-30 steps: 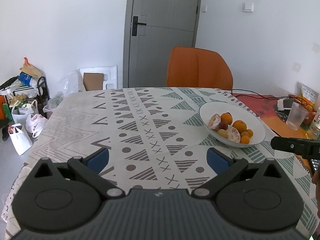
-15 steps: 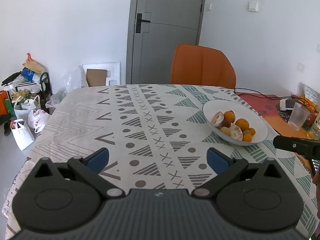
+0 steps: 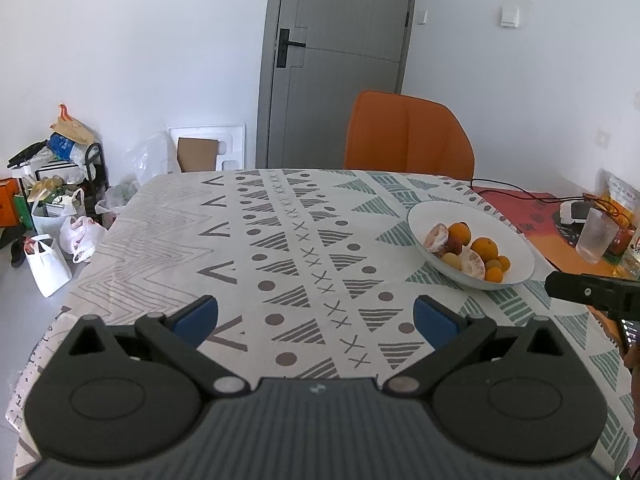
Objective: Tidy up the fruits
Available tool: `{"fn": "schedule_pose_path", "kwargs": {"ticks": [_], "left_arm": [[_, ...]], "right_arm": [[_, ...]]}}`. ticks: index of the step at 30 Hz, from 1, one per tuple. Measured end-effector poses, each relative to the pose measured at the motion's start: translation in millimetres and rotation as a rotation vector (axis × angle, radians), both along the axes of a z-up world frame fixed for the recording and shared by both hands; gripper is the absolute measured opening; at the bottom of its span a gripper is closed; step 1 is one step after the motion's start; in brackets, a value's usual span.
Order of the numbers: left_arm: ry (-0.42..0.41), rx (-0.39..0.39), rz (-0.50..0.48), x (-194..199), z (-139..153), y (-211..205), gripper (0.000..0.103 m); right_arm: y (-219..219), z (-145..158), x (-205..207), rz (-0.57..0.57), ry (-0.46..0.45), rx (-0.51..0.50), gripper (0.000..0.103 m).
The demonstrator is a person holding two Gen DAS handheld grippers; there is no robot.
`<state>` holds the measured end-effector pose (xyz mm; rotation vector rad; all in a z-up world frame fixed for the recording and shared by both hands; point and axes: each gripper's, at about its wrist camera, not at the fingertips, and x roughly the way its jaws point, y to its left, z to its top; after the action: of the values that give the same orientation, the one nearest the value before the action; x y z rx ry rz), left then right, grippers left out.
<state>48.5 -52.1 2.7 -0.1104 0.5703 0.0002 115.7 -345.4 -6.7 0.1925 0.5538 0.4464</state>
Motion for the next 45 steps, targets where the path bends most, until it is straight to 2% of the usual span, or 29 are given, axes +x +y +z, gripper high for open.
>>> {"fn": "schedule_pose_path", "kwargs": {"ticks": [45], "left_arm": [[-0.009, 0.006, -0.016, -9.6, 9.7, -4.1, 0.103]], "right_arm": [[-4.6, 9.0, -6.7, 0.016, -0.036, -0.02, 0.103]]}}
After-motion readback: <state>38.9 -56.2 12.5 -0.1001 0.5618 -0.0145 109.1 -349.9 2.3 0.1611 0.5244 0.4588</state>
